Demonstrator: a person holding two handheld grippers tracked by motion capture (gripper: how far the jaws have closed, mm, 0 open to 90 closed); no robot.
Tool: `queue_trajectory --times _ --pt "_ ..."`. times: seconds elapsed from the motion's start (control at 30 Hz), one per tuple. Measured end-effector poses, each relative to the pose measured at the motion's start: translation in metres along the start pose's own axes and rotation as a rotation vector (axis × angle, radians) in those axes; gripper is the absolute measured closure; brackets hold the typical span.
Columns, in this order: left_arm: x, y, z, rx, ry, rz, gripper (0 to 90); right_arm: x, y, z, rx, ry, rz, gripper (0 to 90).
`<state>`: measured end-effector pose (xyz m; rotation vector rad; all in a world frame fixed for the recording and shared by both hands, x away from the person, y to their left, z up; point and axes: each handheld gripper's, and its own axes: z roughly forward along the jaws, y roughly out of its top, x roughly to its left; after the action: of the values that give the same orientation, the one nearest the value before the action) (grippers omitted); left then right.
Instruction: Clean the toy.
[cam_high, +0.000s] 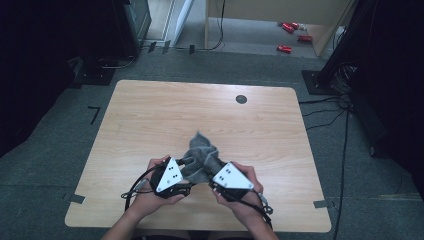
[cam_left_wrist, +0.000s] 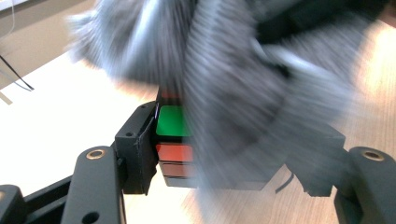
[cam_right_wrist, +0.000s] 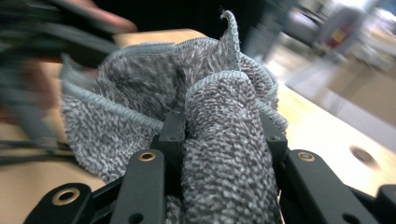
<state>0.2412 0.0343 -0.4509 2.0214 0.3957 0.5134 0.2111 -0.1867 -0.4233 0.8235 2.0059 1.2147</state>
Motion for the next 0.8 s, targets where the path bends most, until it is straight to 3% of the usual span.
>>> queue_trajectory --times 0.07,0.17,0.23,0.33,0.43,0.47,0.53,0.57,0.63,0.7,0.8 --pt "0.001 0.001 -0.002 -0.026 -0.009 -0.014 34.8 -0.016 -0.005 -0.001 0.035 -0.057 0.041 63.8" --pt "0.004 0.000 -0.002 -0.021 -0.009 -0.021 34.8 -0.033 -0.012 -0.002 0.045 -0.063 0.101 63.7" --pt "0.005 -0.003 0.001 -0.008 -0.008 -0.027 34.8 -0.034 -0.011 -0.004 0.026 -0.054 0.126 63.7" --pt "0.006 -0.007 0.004 0.001 -0.015 -0.036 34.8 -0.021 -0.001 -0.009 -0.034 0.000 0.112 63.7" --pt "0.003 -0.006 0.004 -0.008 -0.023 -0.040 34.8 -0.001 0.008 -0.010 -0.083 0.102 0.046 63.6" --pt "0.003 -0.005 0.004 -0.014 -0.025 -0.037 34.8 0.003 0.008 -0.009 -0.080 0.118 0.031 63.5" --pt "0.001 -0.003 0.001 -0.034 -0.030 -0.035 34.8 0.004 0.006 -0.005 -0.050 0.107 0.011 63.5" --pt "0.001 -0.002 0.001 -0.027 -0.018 -0.024 34.8 -0.001 0.002 -0.003 -0.038 0.097 0.034 63.4" --pt "0.001 -0.001 -0.001 -0.031 -0.020 -0.022 34.8 -0.018 -0.007 -0.001 -0.037 0.100 0.149 63.6" --pt "0.003 0.000 -0.004 -0.066 -0.038 -0.039 34.8 -0.030 -0.013 0.000 0.012 0.033 0.181 63.7" --pt "0.005 0.000 -0.006 -0.092 -0.049 -0.051 34.8 -0.040 -0.016 -0.002 -0.005 0.056 0.234 63.6"
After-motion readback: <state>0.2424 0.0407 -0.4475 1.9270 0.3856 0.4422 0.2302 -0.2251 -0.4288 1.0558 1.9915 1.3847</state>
